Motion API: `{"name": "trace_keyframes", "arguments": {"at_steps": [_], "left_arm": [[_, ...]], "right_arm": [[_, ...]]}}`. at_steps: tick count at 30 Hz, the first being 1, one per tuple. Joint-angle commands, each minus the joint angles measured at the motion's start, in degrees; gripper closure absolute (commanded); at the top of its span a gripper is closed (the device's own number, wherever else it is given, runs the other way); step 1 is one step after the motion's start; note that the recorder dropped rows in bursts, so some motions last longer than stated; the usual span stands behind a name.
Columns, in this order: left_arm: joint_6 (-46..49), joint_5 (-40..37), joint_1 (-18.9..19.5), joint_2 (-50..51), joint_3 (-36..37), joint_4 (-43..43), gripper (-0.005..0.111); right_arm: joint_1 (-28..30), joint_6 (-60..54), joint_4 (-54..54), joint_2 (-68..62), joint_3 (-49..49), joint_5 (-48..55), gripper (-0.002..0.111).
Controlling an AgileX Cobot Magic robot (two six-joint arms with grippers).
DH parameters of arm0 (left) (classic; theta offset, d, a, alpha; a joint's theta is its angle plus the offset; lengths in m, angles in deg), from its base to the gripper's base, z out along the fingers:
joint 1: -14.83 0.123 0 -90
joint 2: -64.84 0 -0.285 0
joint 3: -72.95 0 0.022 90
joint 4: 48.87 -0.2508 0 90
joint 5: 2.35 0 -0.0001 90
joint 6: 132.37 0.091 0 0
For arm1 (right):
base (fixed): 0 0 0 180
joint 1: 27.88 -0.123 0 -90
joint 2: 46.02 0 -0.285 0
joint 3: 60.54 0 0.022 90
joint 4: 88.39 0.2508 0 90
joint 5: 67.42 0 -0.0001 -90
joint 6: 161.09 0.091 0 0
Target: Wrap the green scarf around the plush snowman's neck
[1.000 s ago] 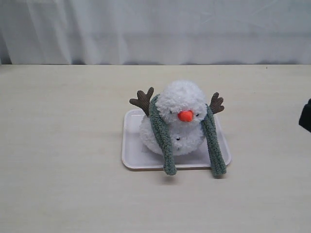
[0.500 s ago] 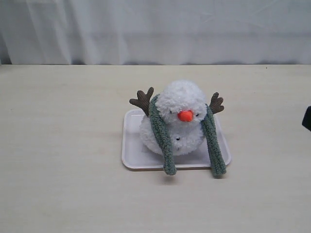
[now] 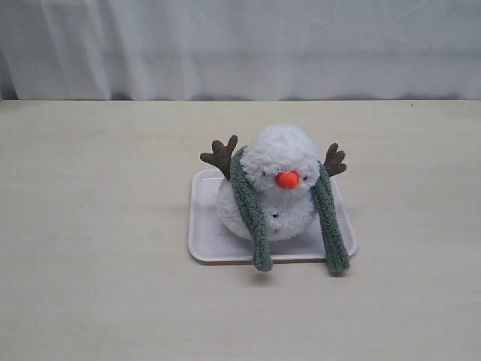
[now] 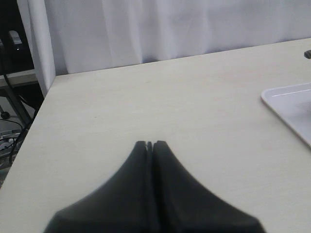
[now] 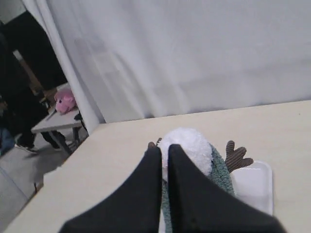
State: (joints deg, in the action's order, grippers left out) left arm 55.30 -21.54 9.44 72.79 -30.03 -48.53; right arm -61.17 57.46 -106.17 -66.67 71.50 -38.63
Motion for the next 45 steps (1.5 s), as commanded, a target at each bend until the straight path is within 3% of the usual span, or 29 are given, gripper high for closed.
{"name": "trace_keyframes", "arguments": {"at_steps": [1,5,15,18,23,30,34,45], "left_arm": [[-0.22,0.66,0.06,-0.16,0.19,0.16,0.107],[-0.22,0.66,0.06,-0.16,0.19,0.16,0.107],[-0.22,0.66,0.06,-0.16,0.19,0.16,0.107],[-0.22,0.66,0.06,-0.16,0.19,0.16,0.107],[-0.22,0.66,0.06,-0.16,0.19,0.16,0.107],[-0.22,0.67,-0.69,0.91,0.19,0.16,0.107],[-0.09,2.09,-0.69,4.34,0.19,0.16,0.107],[-0.09,2.09,-0.69,4.34,0.19,0.16,0.107]], "right_arm": [[6.99,0.21,10.75,2.66,-0.37,-0.01,0.104],[11.88,0.21,16.24,6.02,-1.71,-1.32,0.104],[18.71,-0.61,13.63,12.87,-9.64,-9.36,0.104],[21.2,-3.31,13.63,12.87,-11.64,-18.49,0.104],[25.92,-11.99,13.63,12.87,-18.34,-43.65,0.104],[32.13,-22.78,14.32,12.87,-26.24,-59.33,0.104],[34.63,-26.33,14.32,12.87,-29.26,-60.48,0.104],[34.74,-38.19,14.32,12.87,-29.26,-28.07,0.104]]}}
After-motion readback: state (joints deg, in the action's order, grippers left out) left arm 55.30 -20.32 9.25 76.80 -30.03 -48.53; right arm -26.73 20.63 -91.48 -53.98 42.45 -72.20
